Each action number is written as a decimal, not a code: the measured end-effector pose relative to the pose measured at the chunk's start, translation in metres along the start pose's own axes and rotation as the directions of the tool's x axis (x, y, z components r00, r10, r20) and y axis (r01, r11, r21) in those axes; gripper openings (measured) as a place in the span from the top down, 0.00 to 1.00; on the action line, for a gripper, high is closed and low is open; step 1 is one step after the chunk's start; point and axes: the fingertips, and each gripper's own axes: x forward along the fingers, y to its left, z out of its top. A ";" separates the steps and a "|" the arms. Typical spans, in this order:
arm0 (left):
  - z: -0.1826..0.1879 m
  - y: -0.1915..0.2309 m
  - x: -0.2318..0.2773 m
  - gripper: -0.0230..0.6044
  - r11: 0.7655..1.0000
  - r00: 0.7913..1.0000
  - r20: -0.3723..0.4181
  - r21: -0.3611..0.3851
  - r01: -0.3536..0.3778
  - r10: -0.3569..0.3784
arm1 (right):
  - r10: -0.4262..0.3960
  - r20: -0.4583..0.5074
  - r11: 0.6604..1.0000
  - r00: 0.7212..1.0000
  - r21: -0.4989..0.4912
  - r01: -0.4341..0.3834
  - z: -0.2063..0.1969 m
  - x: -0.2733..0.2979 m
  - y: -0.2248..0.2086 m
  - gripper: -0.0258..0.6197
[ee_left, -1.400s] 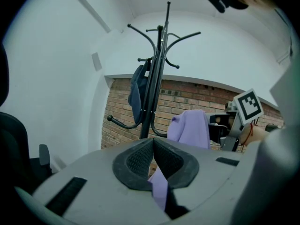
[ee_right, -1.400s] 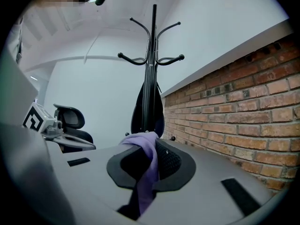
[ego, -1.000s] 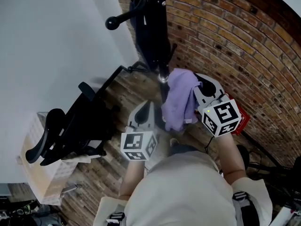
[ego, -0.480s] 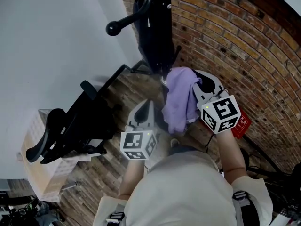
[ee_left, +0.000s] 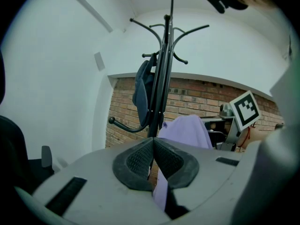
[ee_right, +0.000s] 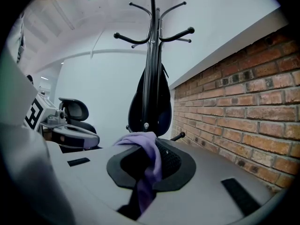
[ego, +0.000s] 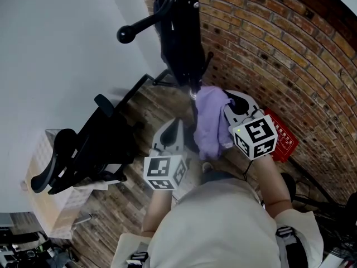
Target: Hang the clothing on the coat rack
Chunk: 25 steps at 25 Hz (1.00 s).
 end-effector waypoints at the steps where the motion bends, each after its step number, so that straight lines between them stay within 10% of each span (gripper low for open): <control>1: -0.001 -0.001 0.000 0.96 1.000 1.000 -0.002 -0.001 0.000 0.000 | 0.003 -0.009 1.000 1.000 -0.003 -0.003 -0.003 0.000 0.001 0.93; 25: -0.015 -0.010 -0.015 0.96 1.000 1.000 -0.028 -0.016 0.010 -0.010 | -0.071 -0.129 0.998 0.989 -0.006 0.070 -0.059 -0.018 -0.011 0.93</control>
